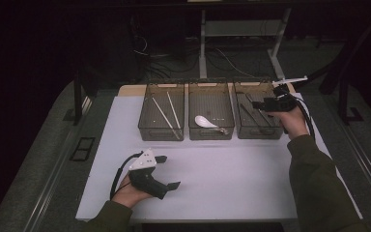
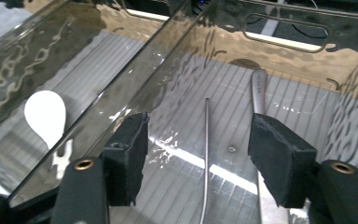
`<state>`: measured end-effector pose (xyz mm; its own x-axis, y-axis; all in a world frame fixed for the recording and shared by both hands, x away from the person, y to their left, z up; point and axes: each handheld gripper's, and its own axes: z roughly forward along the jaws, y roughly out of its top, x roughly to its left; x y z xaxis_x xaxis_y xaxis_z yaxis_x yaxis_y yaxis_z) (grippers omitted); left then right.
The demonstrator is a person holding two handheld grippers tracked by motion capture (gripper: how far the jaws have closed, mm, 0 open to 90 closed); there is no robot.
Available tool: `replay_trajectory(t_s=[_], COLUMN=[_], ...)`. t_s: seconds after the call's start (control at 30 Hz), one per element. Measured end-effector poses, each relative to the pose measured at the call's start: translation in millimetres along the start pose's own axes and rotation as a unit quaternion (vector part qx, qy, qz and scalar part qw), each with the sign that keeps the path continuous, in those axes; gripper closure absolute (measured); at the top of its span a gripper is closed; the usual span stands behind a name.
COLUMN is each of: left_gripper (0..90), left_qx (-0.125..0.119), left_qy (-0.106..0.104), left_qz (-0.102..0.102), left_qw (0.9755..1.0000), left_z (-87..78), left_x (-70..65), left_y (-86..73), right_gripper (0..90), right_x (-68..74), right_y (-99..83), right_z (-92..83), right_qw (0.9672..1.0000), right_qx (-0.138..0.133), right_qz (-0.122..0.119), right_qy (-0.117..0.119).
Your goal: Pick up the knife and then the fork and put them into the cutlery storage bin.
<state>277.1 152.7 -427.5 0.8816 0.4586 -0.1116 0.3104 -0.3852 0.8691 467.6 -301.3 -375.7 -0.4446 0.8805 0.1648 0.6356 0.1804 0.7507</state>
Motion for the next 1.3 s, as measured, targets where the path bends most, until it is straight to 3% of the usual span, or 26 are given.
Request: replay_trajectory(t_s=[0.2, 0.77, 0.97, 1.3], left_gripper=[0.0, 0.0, 0.0, 0.0], left_qx=[-0.001, 0.003, 0.004, 0.004], left_qy=[0.002, -0.006, -0.005, -0.003], left_qz=[-0.002, 0.006, 0.005, 0.004], left_qw=[1.0000, 1.0000, 1.0000, 1.0000], left_z=[-0.1, -0.2, 0.2, -0.5], left_x=[6.9, 6.8, 6.0, 5.1], left_y=[1.0, 0.7, 0.8, 0.7], right_gripper=[29.4, 24.1, 21.7, 19.6], right_x=[10.4, 42.4, 52.9, 66.3], right_y=[-7.1, -38.4, -55.3, -83.9], right_z=[-3.2, -41.3, -50.3, -61.1], right_qw=[0.9997, 0.9960, 0.9938, 0.9912], right_qx=[-0.002, -0.042, -0.049, -0.060], right_qz=[-0.021, -0.062, -0.079, -0.087], right_qy=[-0.011, 0.049, 0.061, 0.079])
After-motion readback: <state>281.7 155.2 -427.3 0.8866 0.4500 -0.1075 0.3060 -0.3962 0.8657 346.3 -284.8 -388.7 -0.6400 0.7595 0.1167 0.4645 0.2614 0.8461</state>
